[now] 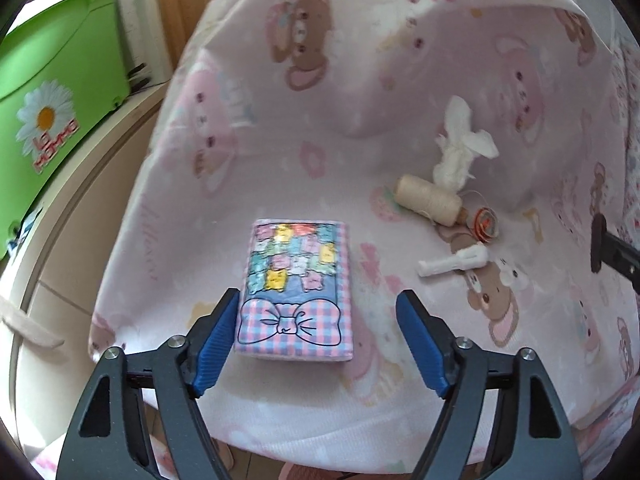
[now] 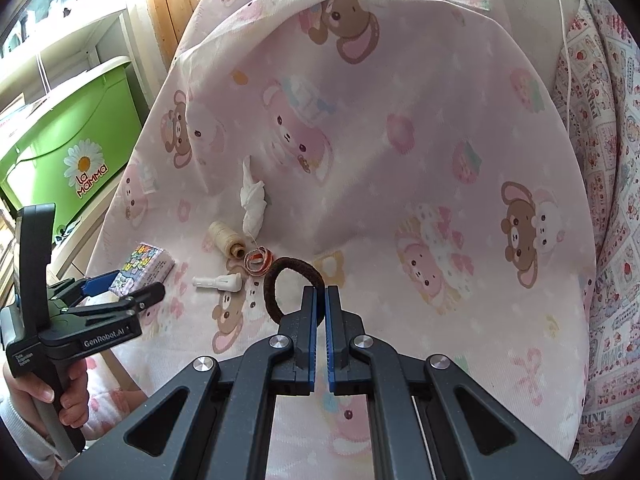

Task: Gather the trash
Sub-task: 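Carry the tissue pack and hair tie in both grippers down over the wastebasket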

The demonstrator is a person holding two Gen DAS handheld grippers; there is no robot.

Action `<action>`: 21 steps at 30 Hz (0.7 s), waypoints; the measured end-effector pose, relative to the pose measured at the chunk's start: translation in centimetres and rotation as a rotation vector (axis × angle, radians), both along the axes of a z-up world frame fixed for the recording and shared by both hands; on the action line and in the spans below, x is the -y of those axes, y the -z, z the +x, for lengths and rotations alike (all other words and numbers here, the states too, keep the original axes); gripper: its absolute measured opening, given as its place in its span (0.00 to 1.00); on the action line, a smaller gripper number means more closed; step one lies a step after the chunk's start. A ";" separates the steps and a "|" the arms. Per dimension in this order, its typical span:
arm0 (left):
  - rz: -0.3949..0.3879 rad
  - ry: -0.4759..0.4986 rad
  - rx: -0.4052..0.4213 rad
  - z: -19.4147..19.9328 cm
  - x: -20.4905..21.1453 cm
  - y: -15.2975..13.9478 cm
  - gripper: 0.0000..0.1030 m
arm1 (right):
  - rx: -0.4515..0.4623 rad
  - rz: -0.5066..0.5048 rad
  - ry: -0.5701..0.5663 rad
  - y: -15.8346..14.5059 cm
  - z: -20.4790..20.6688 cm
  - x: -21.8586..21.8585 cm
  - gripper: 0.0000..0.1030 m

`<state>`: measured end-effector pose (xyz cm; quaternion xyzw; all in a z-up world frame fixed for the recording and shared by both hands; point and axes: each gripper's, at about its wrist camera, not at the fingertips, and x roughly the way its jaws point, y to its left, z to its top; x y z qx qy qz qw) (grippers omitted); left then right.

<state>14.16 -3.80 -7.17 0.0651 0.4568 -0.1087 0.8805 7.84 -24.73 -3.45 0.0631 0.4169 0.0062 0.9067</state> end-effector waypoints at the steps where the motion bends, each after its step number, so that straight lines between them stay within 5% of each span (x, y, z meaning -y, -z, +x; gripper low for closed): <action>1: 0.017 0.018 0.009 0.0 0.3 0.1 0.75 | 0.000 0.002 0.001 0.0 0.0 0.0 0.04; 5: 0.089 0.062 0.077 -0.1 1.6 0.1 0.72 | 0.000 0.005 0.003 -0.1 -0.1 0.2 0.04; 6: 0.096 0.070 0.087 0.0 1.8 0.2 0.66 | 0.000 0.005 0.004 -0.1 -0.1 0.2 0.04; 7: 0.101 0.076 0.088 0.0 1.9 0.2 0.49 | 0.000 0.005 0.004 -0.1 -0.2 0.3 0.04; 12: 0.025 0.105 0.052 0.0 1.7 -0.4 0.48 | -0.001 0.003 0.006 -0.1 -0.2 0.5 0.04; 21: -0.082 0.061 0.117 -2.0 -0.2 -4.1 0.48 | 0.009 -0.004 0.003 -0.5 -0.3 0.3 0.04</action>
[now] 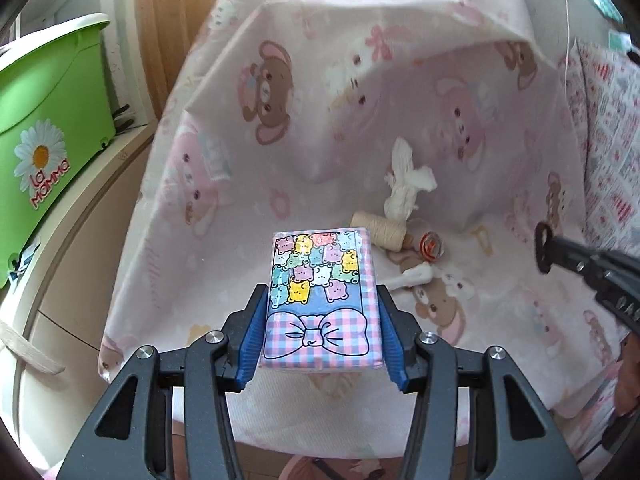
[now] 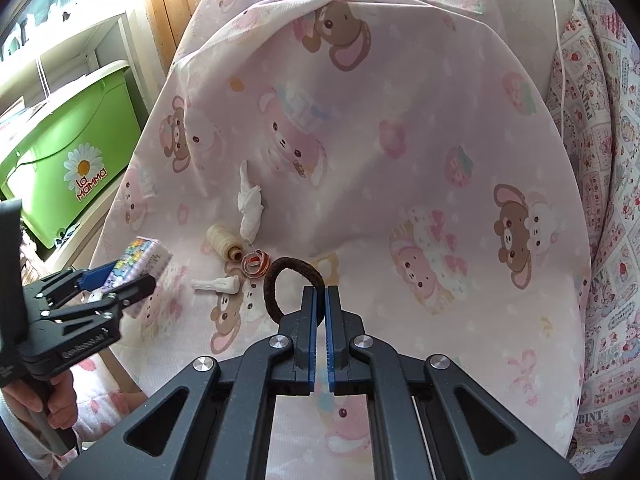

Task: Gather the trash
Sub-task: 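Carry the tissue pack and hair tie in both grippers down over the wastebasket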

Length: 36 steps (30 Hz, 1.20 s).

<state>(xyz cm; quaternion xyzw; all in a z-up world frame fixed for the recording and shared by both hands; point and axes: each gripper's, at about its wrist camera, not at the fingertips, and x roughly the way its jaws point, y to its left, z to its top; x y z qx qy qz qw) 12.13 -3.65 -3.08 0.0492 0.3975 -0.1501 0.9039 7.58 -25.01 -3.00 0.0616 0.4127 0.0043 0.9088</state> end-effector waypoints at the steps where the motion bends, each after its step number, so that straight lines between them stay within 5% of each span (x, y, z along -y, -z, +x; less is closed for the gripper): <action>1: -0.017 -0.012 0.031 -0.5 -0.3 -0.6 0.48 | 0.002 -0.003 -0.002 -0.1 -0.1 -0.1 0.04; 5: -0.035 -0.027 0.137 -2.5 -1.0 -3.4 0.48 | 0.019 -0.023 -0.022 -0.8 -0.7 -0.7 0.04; 19: -0.046 -0.041 0.089 -8.1 -2.5 -7.5 0.48 | 0.083 -0.012 -0.182 -6.0 -6.2 -5.5 0.04; 25: -0.069 -0.026 0.027 -10.7 -3.0 -5.6 0.48 | 0.071 -0.010 -0.265 -6.0 -9.4 -8.4 0.04; 36: -0.093 -0.036 -0.172 -10.6 -4.2 0.7 0.48 | -0.067 0.026 -0.286 -0.2 -10.1 -9.2 0.04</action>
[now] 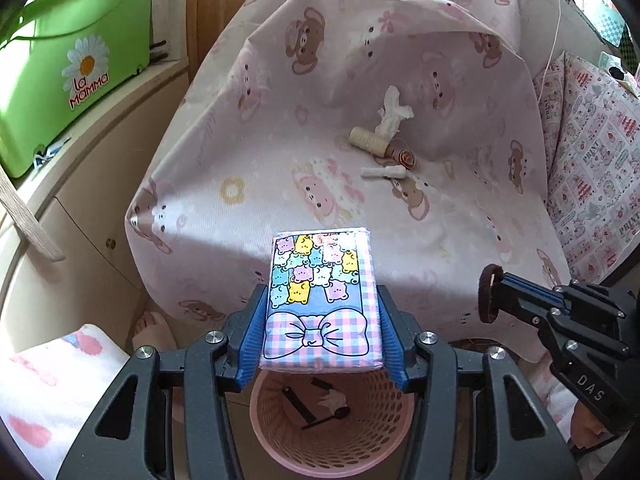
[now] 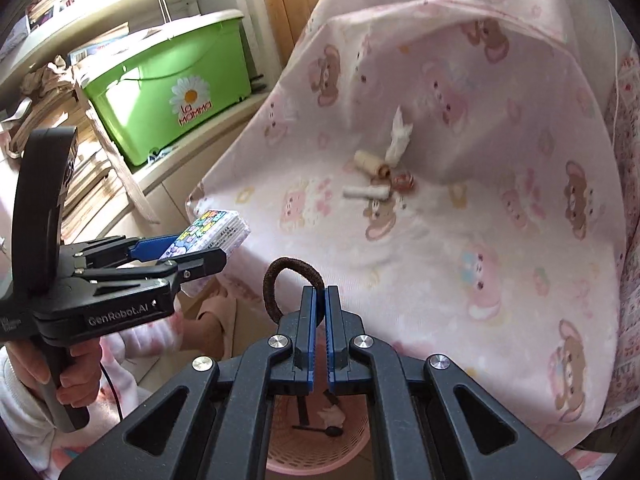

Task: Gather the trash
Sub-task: 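Carry the tissue pack and hair tie in both grippers down over the wastebasket, then open both grippers to drop the tissue pack and hair tie into the basket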

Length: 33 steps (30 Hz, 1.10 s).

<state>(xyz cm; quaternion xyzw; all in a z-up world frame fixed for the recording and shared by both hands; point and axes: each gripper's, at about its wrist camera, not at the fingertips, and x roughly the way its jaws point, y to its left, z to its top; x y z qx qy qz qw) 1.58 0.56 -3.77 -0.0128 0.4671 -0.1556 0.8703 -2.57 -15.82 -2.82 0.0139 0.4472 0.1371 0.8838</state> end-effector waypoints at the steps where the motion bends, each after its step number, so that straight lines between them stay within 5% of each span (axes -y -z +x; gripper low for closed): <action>1: -0.005 -0.002 -0.013 0.0 -0.1 0.1 0.48 | -0.006 -0.013 -0.003 0.5 0.0 -0.2 0.04; 7: -0.048 -0.036 -0.104 0.2 -0.9 1.4 0.48 | -0.048 -0.039 -0.024 2.0 -0.1 -0.8 0.04; 18: 0.079 0.075 -0.304 0.2 2.0 6.7 0.48 | -0.179 -0.086 -0.033 5.4 0.4 -1.9 0.04; 22: 0.113 0.073 -0.370 0.3 2.7 9.0 0.48 | -0.245 -0.091 -0.017 7.6 0.4 -2.1 0.04; 27: 0.057 0.073 -0.526 0.6 2.9 12.2 0.48 | -0.312 -0.192 -0.020 10.6 0.5 -3.3 0.04; 33: 0.155 0.017 -0.614 1.0 2.9 16.4 0.48 | -0.396 -0.244 -0.023 13.5 0.5 -3.7 0.04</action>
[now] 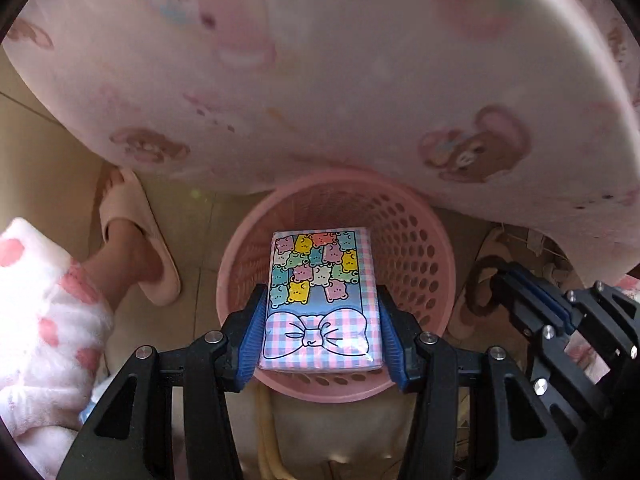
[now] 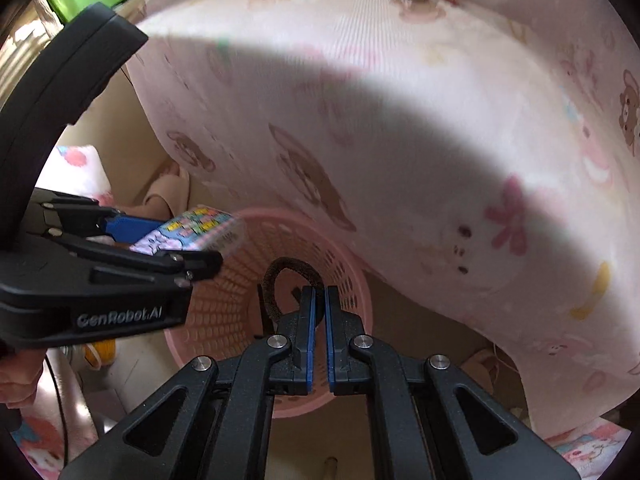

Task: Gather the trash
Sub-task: 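Open both grippers to drop the tissue pack and hair tie into the basket, then raise both open grippers back toward the remaining items on the seat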

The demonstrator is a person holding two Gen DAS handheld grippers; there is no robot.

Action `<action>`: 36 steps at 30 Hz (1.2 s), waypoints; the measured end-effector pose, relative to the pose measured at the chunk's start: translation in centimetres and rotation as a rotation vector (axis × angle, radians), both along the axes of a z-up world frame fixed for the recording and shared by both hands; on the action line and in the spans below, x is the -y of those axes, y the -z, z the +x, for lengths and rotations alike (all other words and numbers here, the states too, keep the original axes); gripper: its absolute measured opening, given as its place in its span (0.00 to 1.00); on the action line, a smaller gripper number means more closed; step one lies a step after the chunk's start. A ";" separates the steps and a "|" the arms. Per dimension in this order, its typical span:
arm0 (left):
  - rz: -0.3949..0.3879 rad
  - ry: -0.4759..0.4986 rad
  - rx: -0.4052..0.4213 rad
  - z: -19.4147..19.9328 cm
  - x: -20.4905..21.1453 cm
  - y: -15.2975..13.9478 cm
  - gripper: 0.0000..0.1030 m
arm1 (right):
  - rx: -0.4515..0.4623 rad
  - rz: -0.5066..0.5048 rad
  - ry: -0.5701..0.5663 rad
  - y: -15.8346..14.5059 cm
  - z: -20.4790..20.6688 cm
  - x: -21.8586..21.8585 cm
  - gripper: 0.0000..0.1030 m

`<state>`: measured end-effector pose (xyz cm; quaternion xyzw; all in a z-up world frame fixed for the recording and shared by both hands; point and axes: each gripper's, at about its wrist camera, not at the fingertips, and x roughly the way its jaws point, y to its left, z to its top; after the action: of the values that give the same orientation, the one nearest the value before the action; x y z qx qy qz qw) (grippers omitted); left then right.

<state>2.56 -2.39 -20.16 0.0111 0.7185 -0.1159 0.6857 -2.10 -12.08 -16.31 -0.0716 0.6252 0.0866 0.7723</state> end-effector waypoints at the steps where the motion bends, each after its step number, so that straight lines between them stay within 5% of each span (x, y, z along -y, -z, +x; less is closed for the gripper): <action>1: -0.007 -0.003 -0.024 0.1 0.1 0.5 0.48 | -0.012 -0.011 -0.007 0.6 -0.1 -0.2 0.04; 6: 0.045 -0.008 -0.044 0.6 0.4 2.2 0.48 | -0.020 -0.168 -0.078 3.5 0.0 -1.3 0.04; 23: 0.159 -0.028 -0.133 0.1 0.2 6.6 0.49 | -0.143 -0.130 -0.069 7.5 -0.4 -1.1 0.05; 25: 0.153 -0.030 -0.134 0.2 0.1 6.6 0.50 | -0.157 -0.110 -0.066 7.7 -0.6 -0.9 0.10; 31: 0.185 -0.014 -0.095 0.2 0.3 6.0 0.59 | -0.122 -0.131 -0.066 7.4 -0.7 -1.1 0.46; 36: 0.202 -0.003 -0.044 0.4 0.3 4.6 0.60 | -0.101 -0.132 -0.070 6.6 -0.6 -1.0 0.49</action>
<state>3.00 -2.67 -24.81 0.0764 0.7415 -0.0421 0.6653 -2.68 -11.07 -22.86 -0.1397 0.6647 0.0758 0.7300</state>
